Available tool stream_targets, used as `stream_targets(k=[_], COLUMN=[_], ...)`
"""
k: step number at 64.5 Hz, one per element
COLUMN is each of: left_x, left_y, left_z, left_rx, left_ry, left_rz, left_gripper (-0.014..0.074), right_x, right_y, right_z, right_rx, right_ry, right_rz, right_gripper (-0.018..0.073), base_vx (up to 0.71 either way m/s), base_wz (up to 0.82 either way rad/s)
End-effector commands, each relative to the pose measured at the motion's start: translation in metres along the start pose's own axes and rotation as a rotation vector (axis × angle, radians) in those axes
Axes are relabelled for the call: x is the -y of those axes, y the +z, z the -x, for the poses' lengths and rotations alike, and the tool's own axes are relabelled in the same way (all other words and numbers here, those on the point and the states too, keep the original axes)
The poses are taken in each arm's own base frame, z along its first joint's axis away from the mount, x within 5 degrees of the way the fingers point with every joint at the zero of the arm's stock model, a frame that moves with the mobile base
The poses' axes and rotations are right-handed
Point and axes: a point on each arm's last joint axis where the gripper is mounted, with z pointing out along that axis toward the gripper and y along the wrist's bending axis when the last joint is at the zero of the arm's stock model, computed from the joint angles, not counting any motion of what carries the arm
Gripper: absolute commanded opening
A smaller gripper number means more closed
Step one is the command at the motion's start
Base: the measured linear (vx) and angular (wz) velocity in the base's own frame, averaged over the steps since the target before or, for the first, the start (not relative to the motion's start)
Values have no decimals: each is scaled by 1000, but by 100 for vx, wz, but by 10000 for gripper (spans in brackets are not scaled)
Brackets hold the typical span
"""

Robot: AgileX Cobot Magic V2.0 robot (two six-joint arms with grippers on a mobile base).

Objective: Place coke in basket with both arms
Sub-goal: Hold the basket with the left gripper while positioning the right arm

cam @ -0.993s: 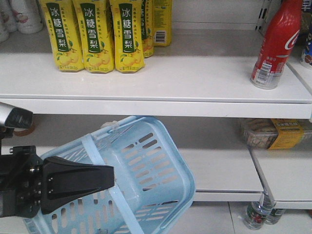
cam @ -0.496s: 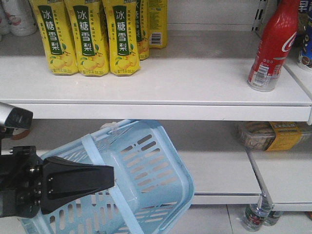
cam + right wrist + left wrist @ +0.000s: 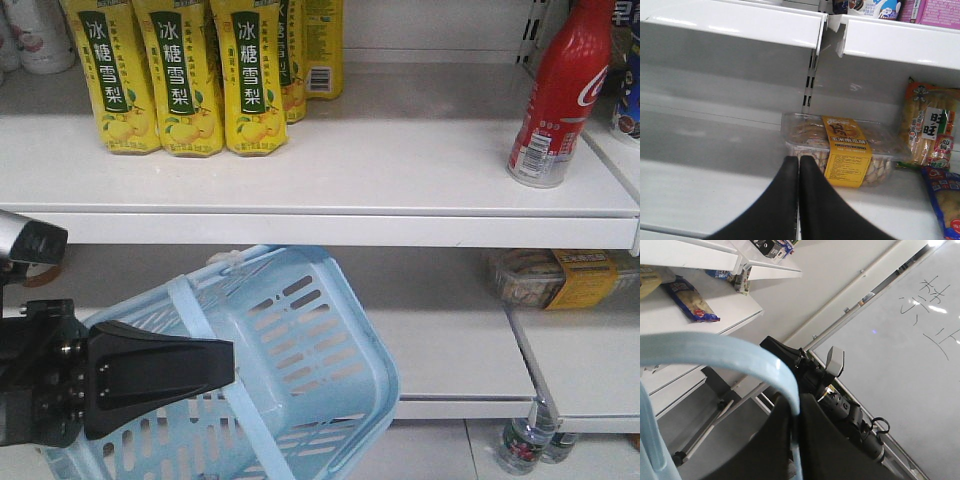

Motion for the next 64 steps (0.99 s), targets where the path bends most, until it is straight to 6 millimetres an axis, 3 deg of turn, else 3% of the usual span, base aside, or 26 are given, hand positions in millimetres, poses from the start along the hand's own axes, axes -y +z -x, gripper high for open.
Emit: stream_targets(k=[1,38,41,54,64], left_x=[28,28,28,28,28], left_y=[-2,-2,-2,-2,-2], left_z=[2,2,2,2,2], left_rx=[-20,-20,-20,-20,-20], left_ry=[17,17,17,17,17], left_rz=[-226,-226,-226,-226,-226], left_gripper=[-6,-6,-6,-6,-6], right_x=[-2,-2,-3,-1,5], right_y=[-1,-1,-1,-4,-7], right_z=[4,5,7,20,29], right_rx=[75,87,107,250,366], right_ry=[-23,-10,63,685,935], right_rz=[14,17,27,98,122], right_gripper=[-5,-5,-5,-5,-5], base_vx=[0,0,0,0,0], base_wz=[0,0,0,0,0])
